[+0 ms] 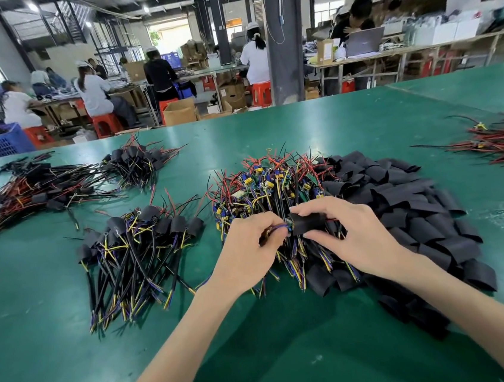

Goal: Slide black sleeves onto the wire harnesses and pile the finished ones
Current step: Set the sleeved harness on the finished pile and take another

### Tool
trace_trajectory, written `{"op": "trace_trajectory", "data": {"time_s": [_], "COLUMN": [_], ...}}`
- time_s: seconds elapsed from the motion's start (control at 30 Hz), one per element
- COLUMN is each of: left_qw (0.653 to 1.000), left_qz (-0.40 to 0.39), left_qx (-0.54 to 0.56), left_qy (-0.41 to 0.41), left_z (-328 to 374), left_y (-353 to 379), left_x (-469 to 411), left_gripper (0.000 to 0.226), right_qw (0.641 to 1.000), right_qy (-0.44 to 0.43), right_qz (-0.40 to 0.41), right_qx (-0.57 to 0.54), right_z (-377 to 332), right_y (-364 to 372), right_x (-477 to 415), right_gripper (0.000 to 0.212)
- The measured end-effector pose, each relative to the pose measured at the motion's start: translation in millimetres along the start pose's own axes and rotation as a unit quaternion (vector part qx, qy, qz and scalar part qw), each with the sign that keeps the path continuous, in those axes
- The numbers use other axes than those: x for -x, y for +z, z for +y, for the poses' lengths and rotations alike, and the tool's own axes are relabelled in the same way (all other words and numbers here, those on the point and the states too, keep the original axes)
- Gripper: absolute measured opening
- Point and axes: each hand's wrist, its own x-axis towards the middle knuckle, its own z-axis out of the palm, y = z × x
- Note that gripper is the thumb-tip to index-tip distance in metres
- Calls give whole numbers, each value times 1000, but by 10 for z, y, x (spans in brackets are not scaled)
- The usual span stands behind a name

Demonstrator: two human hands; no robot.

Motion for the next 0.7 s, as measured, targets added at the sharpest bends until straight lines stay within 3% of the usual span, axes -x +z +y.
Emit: {"op": "trace_trajectory", "data": {"time_s": [0.17, 0.37, 0.47, 0.6, 0.7], "left_qw": [1000, 1000, 1000, 992, 972], "left_qz": [8, 7, 21, 126, 226], "left_qx": [-22, 2, 5, -10, -63], "left_qy": [-10, -18, -9, -15, -11], "left_z": [-26, 1, 4, -61, -188], "left_y": [20, 7, -17, -128, -308], "left_x": [-3, 7, 2, -54, -111], "left_gripper": [24, 12, 11, 12, 33], "right_qw": [1000, 1000, 1000, 988, 977], "right_qy": [-7, 5, 6, 19, 37], "right_qz": [-3, -6, 2, 113, 164], "right_qx": [7, 0, 20, 104, 132], "right_z": [25, 8, -24, -3, 75], "right_y": [19, 30, 5, -62, -124], "right_x": [13, 15, 10, -51, -82], "right_gripper": [44, 43, 54, 48, 25]}}
